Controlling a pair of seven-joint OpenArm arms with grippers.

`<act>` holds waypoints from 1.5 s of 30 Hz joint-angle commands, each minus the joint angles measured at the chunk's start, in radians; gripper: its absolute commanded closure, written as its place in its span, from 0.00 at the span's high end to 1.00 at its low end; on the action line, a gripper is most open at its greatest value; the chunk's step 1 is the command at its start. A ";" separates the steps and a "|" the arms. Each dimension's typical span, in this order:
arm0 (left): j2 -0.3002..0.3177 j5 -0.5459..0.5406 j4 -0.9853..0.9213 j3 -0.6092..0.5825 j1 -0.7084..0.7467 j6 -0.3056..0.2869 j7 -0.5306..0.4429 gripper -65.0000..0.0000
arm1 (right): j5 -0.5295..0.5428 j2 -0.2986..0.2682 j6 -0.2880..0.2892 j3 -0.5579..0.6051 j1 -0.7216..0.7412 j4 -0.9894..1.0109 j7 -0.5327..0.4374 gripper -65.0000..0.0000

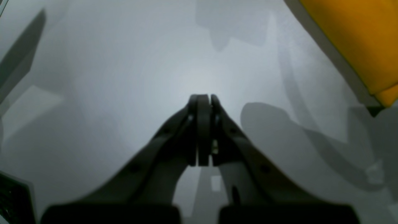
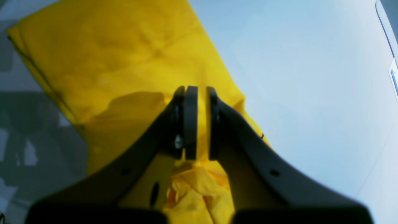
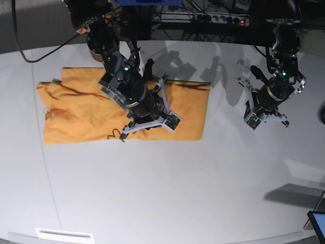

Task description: Fold the T-shirt properly

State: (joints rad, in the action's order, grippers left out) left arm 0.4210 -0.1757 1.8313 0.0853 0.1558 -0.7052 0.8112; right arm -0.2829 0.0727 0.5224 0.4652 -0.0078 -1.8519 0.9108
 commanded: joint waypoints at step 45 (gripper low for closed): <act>0.011 0.000 0.014 0.008 -0.009 0.007 -0.020 0.00 | 0.001 0.009 0.155 -0.265 0.059 -0.061 0.006 0.07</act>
State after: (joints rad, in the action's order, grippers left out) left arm 0.4183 -0.1757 1.8305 0.0853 0.1558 -0.7052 0.8112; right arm -0.2878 0.0803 0.6811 0.1967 0.0399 -1.8946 0.9356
